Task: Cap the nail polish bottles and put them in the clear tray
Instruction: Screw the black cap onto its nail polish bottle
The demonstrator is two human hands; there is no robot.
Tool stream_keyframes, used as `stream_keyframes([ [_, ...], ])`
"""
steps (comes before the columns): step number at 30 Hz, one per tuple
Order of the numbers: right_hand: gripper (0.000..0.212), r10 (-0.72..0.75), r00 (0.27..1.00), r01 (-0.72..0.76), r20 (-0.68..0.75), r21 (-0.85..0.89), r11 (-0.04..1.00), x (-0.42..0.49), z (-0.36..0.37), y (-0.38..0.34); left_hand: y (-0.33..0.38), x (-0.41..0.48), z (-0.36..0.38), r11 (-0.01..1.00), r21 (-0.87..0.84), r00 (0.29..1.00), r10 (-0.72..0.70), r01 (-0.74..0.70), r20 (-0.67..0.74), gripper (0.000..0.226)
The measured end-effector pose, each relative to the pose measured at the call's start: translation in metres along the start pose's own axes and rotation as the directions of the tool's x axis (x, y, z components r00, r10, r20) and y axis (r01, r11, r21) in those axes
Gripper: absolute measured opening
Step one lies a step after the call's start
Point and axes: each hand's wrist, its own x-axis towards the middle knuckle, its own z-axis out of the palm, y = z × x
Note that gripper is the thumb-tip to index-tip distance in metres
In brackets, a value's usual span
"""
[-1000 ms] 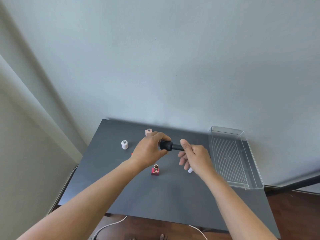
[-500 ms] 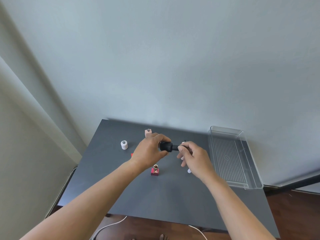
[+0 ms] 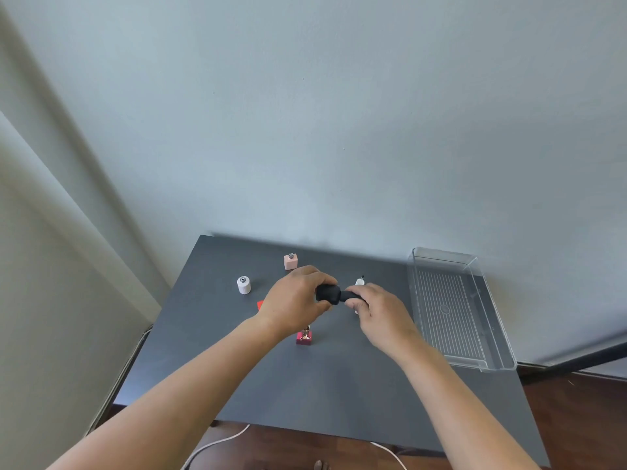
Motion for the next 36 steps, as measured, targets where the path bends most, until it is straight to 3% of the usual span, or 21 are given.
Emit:
stream_keyframes([
  [12,0.018,0.143,0.986,-0.155,0.086,0.145,0.977,0.002,-0.013,-0.006,0.007,-0.004,0.011,0.986,0.148,0.991,0.089,-0.074,-0.101,0.027],
  [20,0.019,0.174,0.98,-0.192,0.099,0.219,0.957,0.004,-0.019,-0.009,0.007,0.0,0.01,0.991,0.113,0.989,0.084,-0.071,-0.12,0.027],
  [24,0.019,0.208,0.969,-0.245,0.134,0.408,0.879,0.005,-0.017,-0.006,0.001,0.001,0.009,1.0,-0.005,0.998,0.016,-0.017,-0.058,0.03],
  [29,0.023,0.224,0.968,-0.249,0.11,0.49,0.835,0.011,-0.014,0.003,-0.022,-0.003,0.008,0.983,-0.149,0.994,-0.111,0.109,0.001,0.042],
  [32,0.01,0.316,0.949,-0.288,0.018,0.465,0.838,0.016,-0.009,0.015,-0.038,-0.007,0.005,0.948,-0.23,0.975,-0.223,0.222,0.023,0.04],
  [36,0.022,0.38,0.924,-0.354,-0.05,0.271,0.895,0.022,0.001,0.032,-0.054,-0.015,0.008,0.926,-0.201,0.947,-0.322,0.318,0.017,0.034],
])
